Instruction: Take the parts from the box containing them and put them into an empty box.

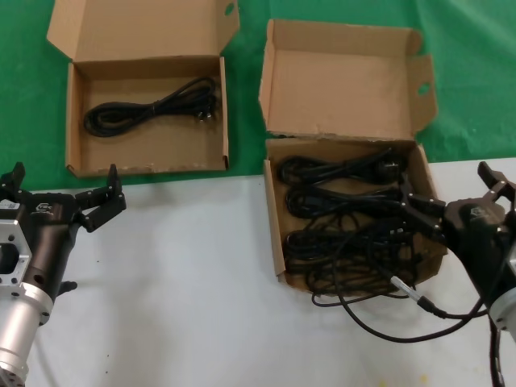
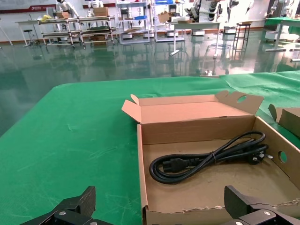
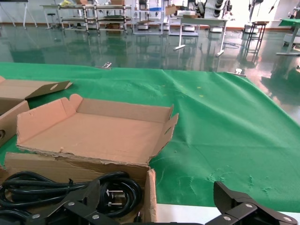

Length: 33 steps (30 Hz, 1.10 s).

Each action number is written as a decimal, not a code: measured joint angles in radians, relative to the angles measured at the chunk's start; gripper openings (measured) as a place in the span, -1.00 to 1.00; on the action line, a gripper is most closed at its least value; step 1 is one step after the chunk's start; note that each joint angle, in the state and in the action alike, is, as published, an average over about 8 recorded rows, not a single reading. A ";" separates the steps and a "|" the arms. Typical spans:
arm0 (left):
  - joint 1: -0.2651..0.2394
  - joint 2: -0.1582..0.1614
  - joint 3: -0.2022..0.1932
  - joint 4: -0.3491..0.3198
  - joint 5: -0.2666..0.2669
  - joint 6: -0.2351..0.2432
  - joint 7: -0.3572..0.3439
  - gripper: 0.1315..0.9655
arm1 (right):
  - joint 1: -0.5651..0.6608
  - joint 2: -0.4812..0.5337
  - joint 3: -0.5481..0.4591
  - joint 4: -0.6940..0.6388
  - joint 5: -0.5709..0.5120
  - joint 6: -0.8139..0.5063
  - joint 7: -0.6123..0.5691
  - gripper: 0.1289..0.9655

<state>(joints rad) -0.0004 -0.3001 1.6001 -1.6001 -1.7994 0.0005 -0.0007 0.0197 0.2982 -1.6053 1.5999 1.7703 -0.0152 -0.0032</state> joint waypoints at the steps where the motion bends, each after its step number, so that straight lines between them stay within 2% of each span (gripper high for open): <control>1: 0.000 0.000 0.000 0.000 0.000 0.000 0.000 0.92 | 0.000 0.000 0.000 0.000 0.000 0.000 0.000 0.54; 10: 0.000 0.000 0.000 0.000 0.000 0.000 0.000 0.99 | 0.000 0.000 0.000 0.000 0.000 0.000 0.000 0.83; 19: 0.000 0.000 0.000 0.000 0.000 0.000 0.000 1.00 | 0.000 0.000 0.000 0.000 0.000 0.000 0.000 0.98; 33: 0.000 0.000 0.000 0.000 0.000 0.000 0.000 1.00 | 0.000 0.000 0.000 0.000 0.000 0.000 0.000 1.00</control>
<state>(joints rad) -0.0004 -0.3001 1.6001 -1.6001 -1.7994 0.0005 -0.0007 0.0197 0.2982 -1.6053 1.5999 1.7703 -0.0152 -0.0032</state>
